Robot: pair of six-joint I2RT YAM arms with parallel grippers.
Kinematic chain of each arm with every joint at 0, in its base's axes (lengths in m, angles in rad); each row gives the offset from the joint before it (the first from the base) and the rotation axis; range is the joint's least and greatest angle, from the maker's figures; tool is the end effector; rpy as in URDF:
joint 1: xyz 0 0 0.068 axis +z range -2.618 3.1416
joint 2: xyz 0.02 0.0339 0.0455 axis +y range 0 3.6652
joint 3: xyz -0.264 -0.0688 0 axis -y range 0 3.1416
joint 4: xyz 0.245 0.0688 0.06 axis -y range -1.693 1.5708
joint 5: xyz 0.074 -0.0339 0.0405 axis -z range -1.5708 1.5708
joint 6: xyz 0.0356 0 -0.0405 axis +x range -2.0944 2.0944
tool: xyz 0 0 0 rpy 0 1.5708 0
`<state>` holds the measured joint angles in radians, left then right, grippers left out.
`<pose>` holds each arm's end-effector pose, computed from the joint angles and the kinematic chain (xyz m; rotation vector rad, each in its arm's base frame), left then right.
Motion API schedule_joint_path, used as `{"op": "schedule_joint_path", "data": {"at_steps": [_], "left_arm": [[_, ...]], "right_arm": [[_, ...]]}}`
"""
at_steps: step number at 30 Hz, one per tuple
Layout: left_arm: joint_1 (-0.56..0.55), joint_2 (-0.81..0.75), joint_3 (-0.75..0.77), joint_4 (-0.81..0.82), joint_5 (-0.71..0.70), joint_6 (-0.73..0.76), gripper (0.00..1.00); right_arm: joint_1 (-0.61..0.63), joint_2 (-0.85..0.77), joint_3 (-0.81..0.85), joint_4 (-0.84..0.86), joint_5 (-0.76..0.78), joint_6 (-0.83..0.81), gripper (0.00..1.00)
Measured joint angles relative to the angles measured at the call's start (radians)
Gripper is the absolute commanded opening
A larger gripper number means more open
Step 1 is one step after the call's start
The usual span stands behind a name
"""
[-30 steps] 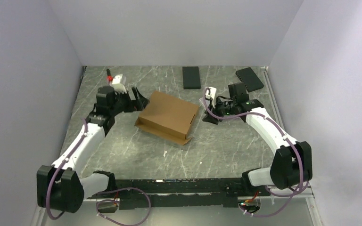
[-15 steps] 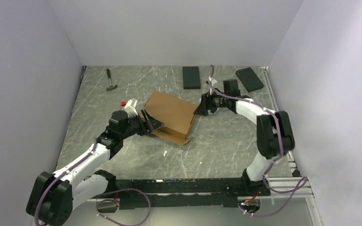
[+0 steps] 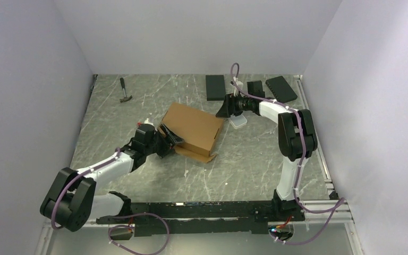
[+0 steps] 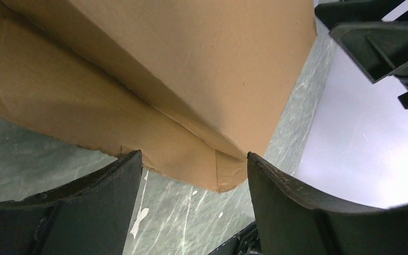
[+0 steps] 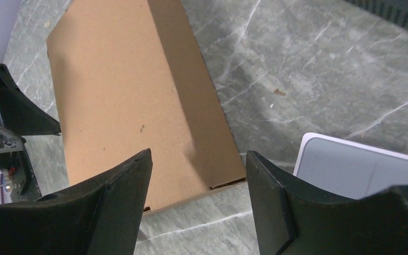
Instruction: Fold the paper box
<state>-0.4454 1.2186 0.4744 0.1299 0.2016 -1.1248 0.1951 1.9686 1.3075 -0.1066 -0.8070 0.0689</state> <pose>0.2124 -0.1093 0.1767 -0.6787 2.2968 -1.0475 0.4104 0.1073 0.1853 -0.5459 2.2073 1.0719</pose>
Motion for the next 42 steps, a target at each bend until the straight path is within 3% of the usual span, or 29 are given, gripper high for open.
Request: {"op": "schedule_joint_path", "data": {"at_steps": [6, 11, 15, 23, 27, 33, 37, 40, 42], "left_arm": [[-0.001, 0.079, 0.071, 0.005, -0.017, -0.022, 0.73], [-0.002, 0.152, 0.128, 0.004, -0.028, -0.034, 0.62], [-0.002, 0.18, 0.154, -0.033, -0.046, -0.043, 0.51], [0.0, 0.235, 0.223, -0.123, -0.069, 0.009, 0.5], [0.007, 0.288, 0.297, -0.173, -0.063, 0.095, 0.53], [0.015, 0.281, 0.391, -0.275, -0.049, 0.323, 0.63], [0.015, 0.104, 0.344, -0.332, -0.037, 0.466, 0.74], [0.015, -0.079, 0.299, -0.344, 0.013, 0.547, 0.75], [0.014, -0.186, 0.261, -0.325, 0.084, 0.588, 0.74]], "right_arm": [[0.002, 0.034, -0.001, -0.013, -0.012, 0.01, 0.47], [0.002, 0.032, -0.03, -0.009, -0.026, 0.01, 0.36], [0.0, -0.004, -0.091, 0.012, -0.049, 0.014, 0.33], [-0.008, -0.196, -0.338, 0.018, -0.059, 0.013, 0.32], [-0.008, -0.284, -0.423, -0.018, -0.057, 0.002, 0.36], [-0.025, -0.444, -0.523, -0.09, -0.03, -0.04, 0.54], [-0.073, -0.591, -0.523, -0.106, -0.02, -0.112, 0.62], [-0.084, -0.677, -0.507, -0.144, -0.027, -0.219, 0.72], [-0.082, -0.72, -0.491, -0.187, -0.063, -0.328, 0.73]]}}
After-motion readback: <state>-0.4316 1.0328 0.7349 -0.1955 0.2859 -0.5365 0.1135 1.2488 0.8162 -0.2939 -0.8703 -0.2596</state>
